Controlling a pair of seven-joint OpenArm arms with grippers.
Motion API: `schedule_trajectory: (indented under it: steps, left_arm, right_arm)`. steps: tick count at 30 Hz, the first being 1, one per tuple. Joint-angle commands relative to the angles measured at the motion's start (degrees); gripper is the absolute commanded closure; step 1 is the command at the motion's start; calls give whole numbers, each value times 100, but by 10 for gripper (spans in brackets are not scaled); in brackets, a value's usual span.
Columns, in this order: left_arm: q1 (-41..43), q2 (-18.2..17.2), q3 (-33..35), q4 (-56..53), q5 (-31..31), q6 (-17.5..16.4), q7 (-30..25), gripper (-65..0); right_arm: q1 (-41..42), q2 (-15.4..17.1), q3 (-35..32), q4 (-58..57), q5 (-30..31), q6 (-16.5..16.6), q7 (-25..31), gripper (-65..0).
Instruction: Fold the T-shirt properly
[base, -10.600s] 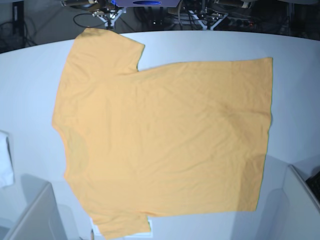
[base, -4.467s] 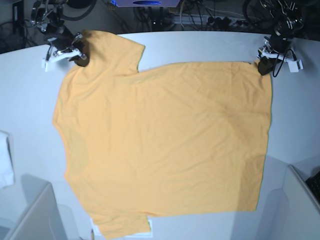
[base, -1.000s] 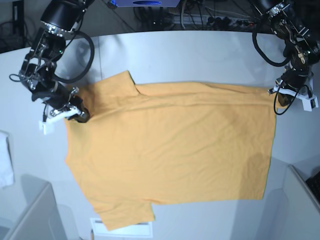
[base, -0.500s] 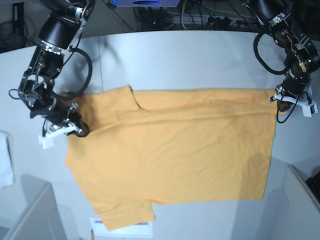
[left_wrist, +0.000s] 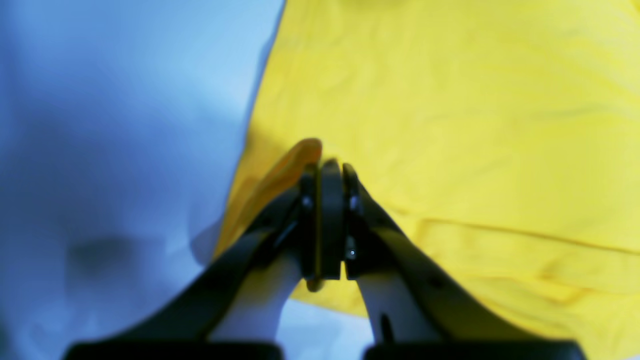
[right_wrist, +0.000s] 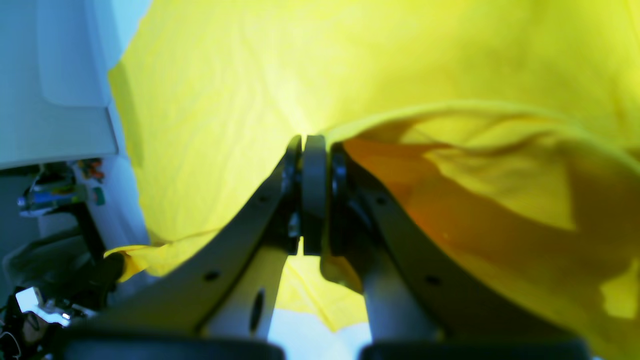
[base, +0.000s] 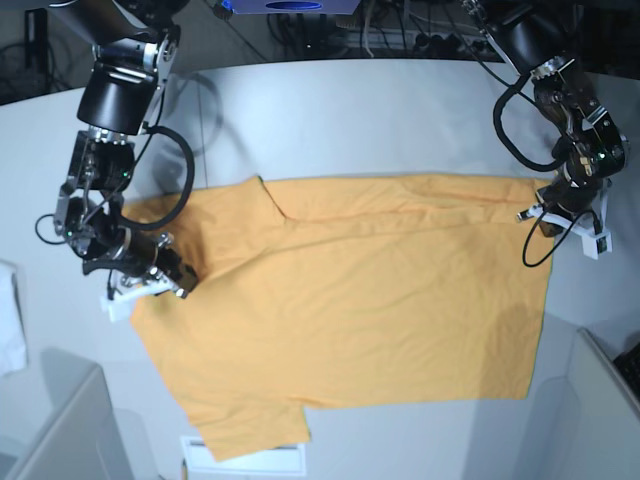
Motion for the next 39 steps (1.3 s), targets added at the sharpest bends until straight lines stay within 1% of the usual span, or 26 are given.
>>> schedule_trajectory:
  steps: [1, 4, 8, 10, 14, 17, 19, 21, 24, 25, 34, 35, 36, 37, 38, 39]
  left_arm:
    - [-80, -86, -28, 28, -70, -22, -106, 0]
    - [-238, -95, -36, -113, -52, -22, -115, 0]
    - [-493, -95, -36, -464, -43, -13, -115, 0]
    - [-599, -95, -36, -632, -43, -13, -115, 0]
    - [-643, -104, -10, -702, -43, -13, -115, 0]
    - [-722, -95, 16, -693, -43, -13, -106, 0]
    - [-704, -95, 16, -702, -43, -13, -106, 0]
    - [-687, -166, 8, -702, -43, -13, -106, 0]
    - [-687, -245, 16, -702, -43, -13, -106, 0]
    - [-687, -245, 16, -702, -43, -13, -106, 0]
    - [-687, -254, 16, -702, -43, -13, -97, 0]
    - [-687, -254, 8, -702, -43, -13, -97, 0]
    - [-696, -254, -1, -702, -43, -13, -97, -18]
    - [-713, -254, -28, -702, -43, -13, -97, -94]
    - [-731, -254, -36, -702, -43, -13, -106, -168]
    - [-748, -254, -36, -702, -43, -13, -106, -237]
  right_arm:
    - [169, 33, -8, 55, 107, 30, 87, 0]
    - [239, 138, -26, -103, 107, 30, 290, 0]
    - [336, 288, -26, -639, 107, 30, 571, 0]
    - [345, 296, -35, -789, 107, 47, 694, 0]
    - [319, 288, -61, -859, 107, 47, 764, 0]
    - [345, 305, -386, -859, 107, 30, 914, 0]
    - [345, 393, -536, -859, 107, 30, 940, 0]
    - [354, 437, -782, -859, 107, 30, 1002, 0]
    - [354, 472, -1046, -859, 107, 30, 1239, 0]
    - [354, 543, -1098, -859, 107, 30, 1283, 0]
    - [468, 630, -1090, -859, 107, 30, 1283, 0]
    - [468, 630, -1090, -859, 107, 30, 1309, -65]
    - [468, 630, -1072, -824, 107, 30, 1327, -146]
    - [459, 630, -1072, -807, 107, 21, 1336, -221]
    - [459, 648, -1063, -798, 107, 21, 1397, -266]
    - [442, 683, -1037, -780, 107, 21, 1503, -285]
